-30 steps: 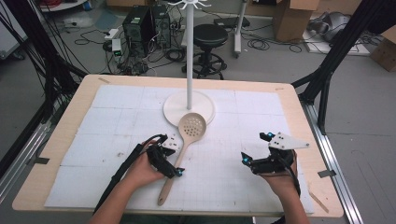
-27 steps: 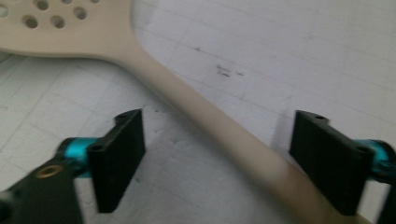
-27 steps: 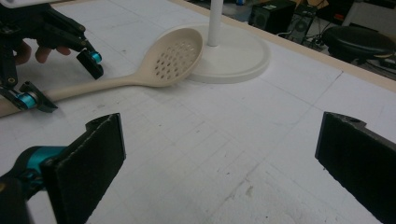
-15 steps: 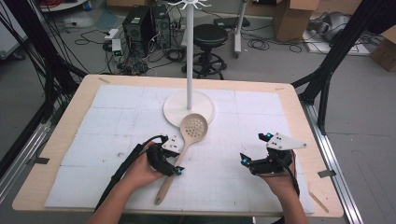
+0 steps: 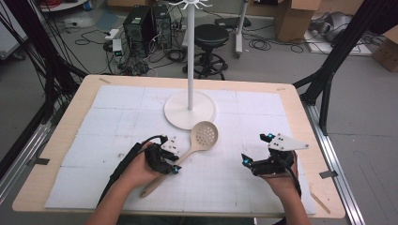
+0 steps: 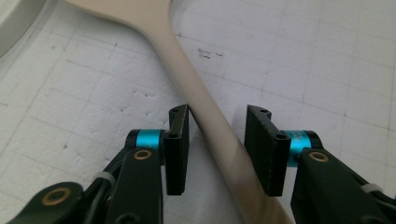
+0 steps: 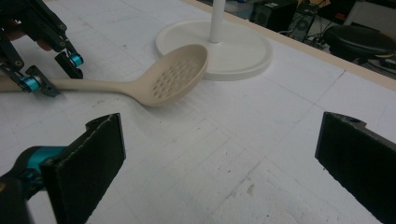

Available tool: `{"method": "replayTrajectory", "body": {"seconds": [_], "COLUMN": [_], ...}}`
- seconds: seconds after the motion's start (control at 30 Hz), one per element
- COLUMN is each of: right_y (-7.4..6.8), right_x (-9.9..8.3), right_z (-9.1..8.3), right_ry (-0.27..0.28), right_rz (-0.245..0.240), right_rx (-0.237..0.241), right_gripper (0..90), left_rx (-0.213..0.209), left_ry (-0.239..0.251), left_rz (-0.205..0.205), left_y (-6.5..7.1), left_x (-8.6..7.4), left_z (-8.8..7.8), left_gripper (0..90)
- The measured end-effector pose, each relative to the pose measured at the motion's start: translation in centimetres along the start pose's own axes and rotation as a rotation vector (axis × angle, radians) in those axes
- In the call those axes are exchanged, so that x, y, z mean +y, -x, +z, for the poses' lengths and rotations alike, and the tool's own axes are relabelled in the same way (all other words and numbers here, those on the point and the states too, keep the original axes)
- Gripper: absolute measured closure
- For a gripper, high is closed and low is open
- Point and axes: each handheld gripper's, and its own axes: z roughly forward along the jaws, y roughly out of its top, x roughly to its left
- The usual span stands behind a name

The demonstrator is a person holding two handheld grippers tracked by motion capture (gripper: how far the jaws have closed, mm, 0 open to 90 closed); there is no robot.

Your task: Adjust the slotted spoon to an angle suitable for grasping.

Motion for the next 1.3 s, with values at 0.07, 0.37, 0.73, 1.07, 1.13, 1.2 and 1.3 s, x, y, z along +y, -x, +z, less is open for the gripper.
{"method": "replayTrajectory", "body": {"seconds": [0.07, 0.37, 0.73, 1.07, 1.13, 1.2, 1.3], "right_y": [0.0, 0.0, 0.0, 0.0, 0.0, 0.0, -0.1], "right_x": [0.0, 0.0, 0.0, 0.0, 0.0, 0.0, 0.0], "right_z": [0.0, 0.0, -0.2, 0.0, 0.0, 0.0, 0.1], "right_ry": [-0.002, 0.001, 0.006, 0.001, -0.001, 0.003, 0.001], "right_rz": [-0.001, -0.001, 0.002, -0.001, -0.002, -0.007, -0.002], "right_rx": [-0.001, 0.000, -0.001, 0.002, 0.001, -0.001, 0.000], "right_gripper": [0.4, 0.4, 0.4, 0.4, 0.4, 0.4, 0.4], "left_rx": [0.000, -0.009, 0.026, 0.017, 0.000, -0.030, -0.019], "left_ry": [-0.004, -0.024, 0.013, 0.069, 0.060, 0.036, 0.010], "left_rz": [0.005, 0.057, 0.032, -0.032, -0.045, -0.045, -0.013], "left_y": [0.0, 0.1, -0.3, -0.6, -0.5, -0.4, -0.3], "left_x": [0.0, -0.2, -1.1, -5.0, -5.4, -5.6, -5.4], "left_z": [-0.1, -0.4, -1.4, -4.6, -4.5, -4.2, -3.9], "left_gripper": [64.7, 76.0, 57.6, 48.9, 49.0, 51.4, 65.4]}}
